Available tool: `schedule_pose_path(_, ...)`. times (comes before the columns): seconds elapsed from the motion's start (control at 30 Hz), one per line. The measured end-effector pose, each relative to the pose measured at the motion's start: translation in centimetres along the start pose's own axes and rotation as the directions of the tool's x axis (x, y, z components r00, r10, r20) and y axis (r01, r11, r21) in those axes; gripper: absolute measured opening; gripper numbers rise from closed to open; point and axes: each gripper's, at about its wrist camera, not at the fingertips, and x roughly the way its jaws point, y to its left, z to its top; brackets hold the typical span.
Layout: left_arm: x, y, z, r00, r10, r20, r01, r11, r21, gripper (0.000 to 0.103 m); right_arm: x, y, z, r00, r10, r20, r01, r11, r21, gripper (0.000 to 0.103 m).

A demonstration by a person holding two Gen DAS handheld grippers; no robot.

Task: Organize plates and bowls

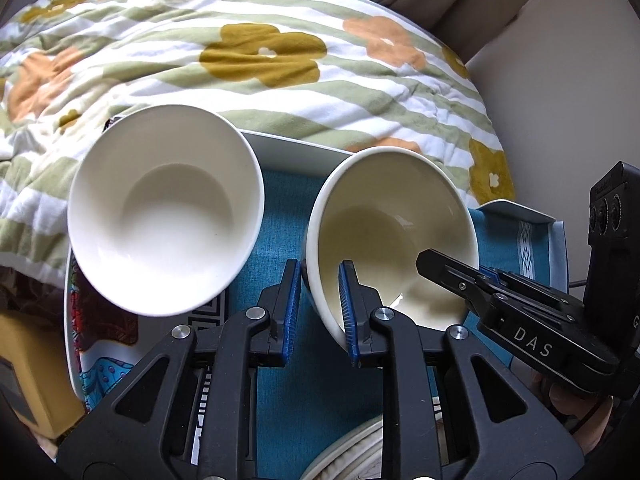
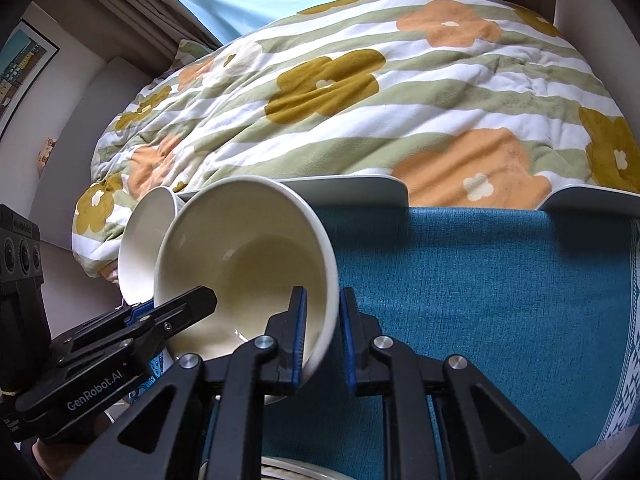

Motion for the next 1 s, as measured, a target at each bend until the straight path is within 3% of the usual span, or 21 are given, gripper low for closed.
schedule_pose_path(0.3,-5.5,-4.5,-1.9,0.996,0.000,0.085,-0.004,0.999,0.041,0.017,-6.0,-0.2,-1.1,0.998,0.019,0.064,-0.015,0.998,-0.053,0.015)
schedule_pose_path(0.57,-9.0,-11.4,-7.0,0.993,-0.004,0.119,-0.003,0.999,0.053,0.017,-12.9,-3.1,-4.7,0.993,0.039,0.108,-0.030,0.996,-0.086,0.015)
schedule_pose_path(1.0,-7.5,-25.2,-15.1,0.994,-0.055,0.092,0.043,0.992,0.121,0.017,-21.9,-13.9,-11.3,0.988,-0.014,0.155,0.023,0.998,-0.053,0.015)
